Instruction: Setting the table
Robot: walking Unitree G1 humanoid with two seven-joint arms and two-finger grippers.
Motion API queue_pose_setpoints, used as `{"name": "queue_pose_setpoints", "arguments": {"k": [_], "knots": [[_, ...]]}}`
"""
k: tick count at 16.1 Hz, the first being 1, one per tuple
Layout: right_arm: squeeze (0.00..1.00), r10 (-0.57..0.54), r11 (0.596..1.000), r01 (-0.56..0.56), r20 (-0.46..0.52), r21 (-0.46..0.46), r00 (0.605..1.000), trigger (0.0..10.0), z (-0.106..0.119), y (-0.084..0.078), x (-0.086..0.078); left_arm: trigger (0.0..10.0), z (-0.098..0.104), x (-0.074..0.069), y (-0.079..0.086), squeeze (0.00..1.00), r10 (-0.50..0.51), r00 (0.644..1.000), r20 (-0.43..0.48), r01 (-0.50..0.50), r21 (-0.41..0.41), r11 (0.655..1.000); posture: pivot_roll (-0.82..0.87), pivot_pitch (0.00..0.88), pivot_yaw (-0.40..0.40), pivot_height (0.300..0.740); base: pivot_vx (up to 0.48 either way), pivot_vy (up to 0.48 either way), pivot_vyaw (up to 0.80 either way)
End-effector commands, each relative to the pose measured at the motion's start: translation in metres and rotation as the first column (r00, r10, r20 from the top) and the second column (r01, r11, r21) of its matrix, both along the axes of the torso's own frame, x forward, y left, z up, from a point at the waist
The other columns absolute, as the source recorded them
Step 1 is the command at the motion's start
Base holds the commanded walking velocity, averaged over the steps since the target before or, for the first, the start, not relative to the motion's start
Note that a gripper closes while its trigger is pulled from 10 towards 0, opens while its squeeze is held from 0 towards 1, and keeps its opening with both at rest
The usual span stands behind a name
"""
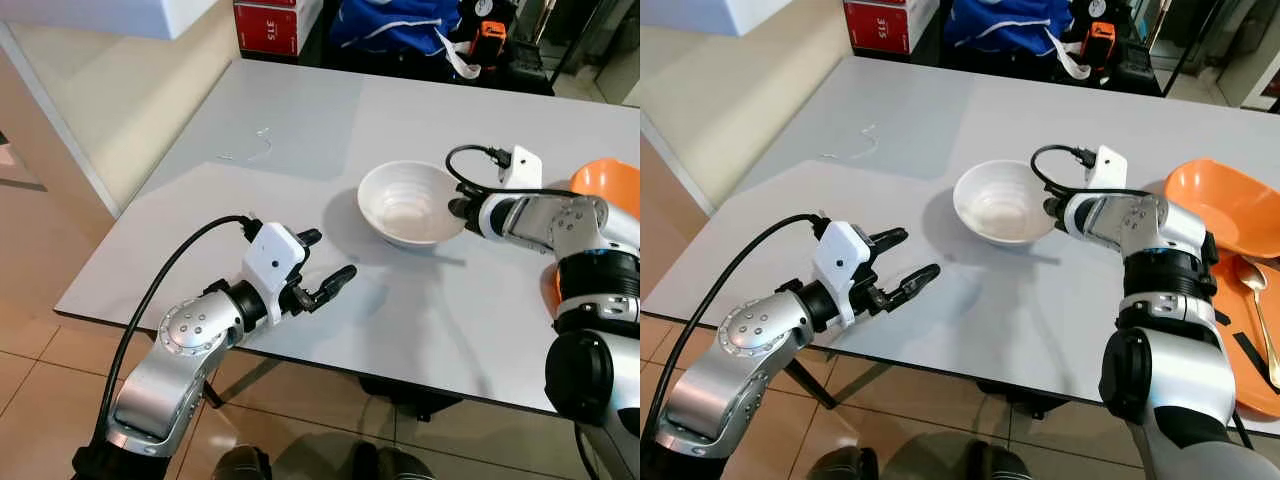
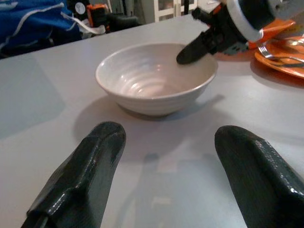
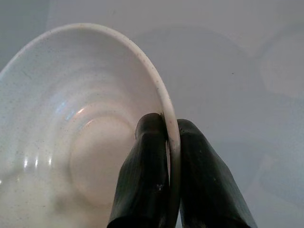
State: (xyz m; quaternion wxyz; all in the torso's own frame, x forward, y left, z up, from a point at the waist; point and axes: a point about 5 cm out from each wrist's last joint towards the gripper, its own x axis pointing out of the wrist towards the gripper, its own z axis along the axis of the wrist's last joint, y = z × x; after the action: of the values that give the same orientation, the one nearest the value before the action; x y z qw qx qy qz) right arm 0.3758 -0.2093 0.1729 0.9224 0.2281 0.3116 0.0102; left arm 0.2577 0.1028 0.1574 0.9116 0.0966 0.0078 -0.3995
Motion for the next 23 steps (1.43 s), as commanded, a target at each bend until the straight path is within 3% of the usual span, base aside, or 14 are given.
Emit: {"name": "queue_pose_setpoints", "arguments": {"k": [1,2,3,9,10,11,12,14,16,17,18,19,21,23], "knots": [[0.0,-0.001,1.0,0.001,0.0,0.002,1.0,10.0,0.0,-0.002,-0.002,10.0,-0.001,0.001,0.001,0.0,0.0,1.0,0.003,0.0,0.008,1.0,0.06,0.051,-0.04,0.74,0.0,0.0,0.0],[0.96,-0.002,1.0,0.002,0.003,0.02,1.0,10.0,-0.001,0.001,-0.002,10.0,-0.002,0.001,0.001,0.0,-0.009,1.0,-0.001,0.009,0.01,1.0,0.06,0.046,-0.035,0.74,0.0,0.0,0.0],[1.0,-0.001,0.999,0.0,0.01,0.034,1.0,10.0,0.0,0.003,-0.001,10.0,-0.001,0.001,0.001,0.0,-0.013,1.0,-0.001,0.013,0.01,1.0,0.06,0.041,-0.033,0.74,0.0,0.0,0.0],[1.0,-0.059,0.998,0.058,0.067,0.013,0.996,10.0,0.008,-0.005,0.001,10.0,0.002,0.007,0.002,0.0,-0.017,1.0,0.018,0.017,0.013,1.0,0.06,0.015,-0.026,0.74,0.0,0.0,0.0],[0.48,-0.081,0.997,0.082,0.071,0.0,0.994,10.0,0.006,-0.009,0.001,10.0,0.002,0.008,0.003,0.0,-0.015,1.0,0.023,0.014,0.016,1.0,0.06,0.005,-0.019,0.74,0.0,0.0,0.0],[0.48,-0.091,0.996,0.092,0.072,-0.007,0.993,10.0,0.005,-0.011,0.001,10.0,0.001,0.009,0.003,0.0,-0.014,1.0,0.026,0.013,0.018,1.0,0.06,0.005,-0.019,0.74,0.0,0.0,0.0],[0.0,-0.113,0.993,0.115,0.089,-0.02,0.99,10.0,0.003,-0.014,0.001,10.0,0.002,0.01,0.003,0.0,-0.017,0.999,0.03,0.016,0.021,1.0,0.06,0.0,-0.012,0.74,0.0,0.0,0.0],[0.0,-0.129,0.991,0.134,0.17,-0.016,0.977,10.0,0.003,-0.015,0.004,10.0,0.003,0.014,0.003,0.0,-0.023,0.999,0.036,0.022,0.023,0.999,0.05,0.0,-0.001,0.74,0.0,0.0,0.0],[0.0,-0.135,0.99,0.138,0.176,-0.01,0.975,10.0,-0.007,-0.016,0.005,10.0,0.004,0.017,0.002,0.0,-0.026,0.999,0.044,0.025,0.025,0.999,0.06,0.0,0.004,0.74,0.0,0.0,0.0],[0.0,-0.129,0.989,0.139,0.187,-0.042,0.974,10.0,-0.012,-0.016,0.005,10.0,0.005,0.018,0.002,0.0,-0.028,0.998,0.05,0.027,0.028,0.999,0.06,0.0,0.002,0.74,0.0,0.0,0.0],[0.0,-0.134,0.982,0.164,0.263,-0.096,0.956,10.0,-0.009,-0.018,0.007,10.0,0.005,0.018,0.002,0.0,-0.025,0.998,0.056,0.024,0.03,0.999,0.07,0.0,-0.002,0.74,0.0,0.0,0.0],[0.0,-0.154,0.967,0.224,0.416,-0.125,0.896,10.0,0.007,-0.021,0.009,10.0,0.006,0.019,0.005,0.0,-0.006,0.998,0.069,0.004,0.026,1.0,0.07,0.0,-0.007,0.74,0.0,0.0,0.0],[0.0,-0.193,0.937,0.34,0.694,-0.078,0.693,10.0,0.048,-0.029,-0.005,10.0,0.014,0.03,0.018,0.0,0.181,0.975,0.131,-0.183,0.005,0.983,0.08,0.0,-0.016,0.74,0.0,0.0,0.0],[0.0,-0.138,0.935,0.339,0.777,-0.101,0.614,10.0,0.055,-0.022,-0.024,10.0,0.017,0.033,0.026,0.0,0.267,0.953,0.144,-0.267,-0.019,0.964,0.09,0.0,-0.023,0.74,0.0,0.0,0.0]]}}
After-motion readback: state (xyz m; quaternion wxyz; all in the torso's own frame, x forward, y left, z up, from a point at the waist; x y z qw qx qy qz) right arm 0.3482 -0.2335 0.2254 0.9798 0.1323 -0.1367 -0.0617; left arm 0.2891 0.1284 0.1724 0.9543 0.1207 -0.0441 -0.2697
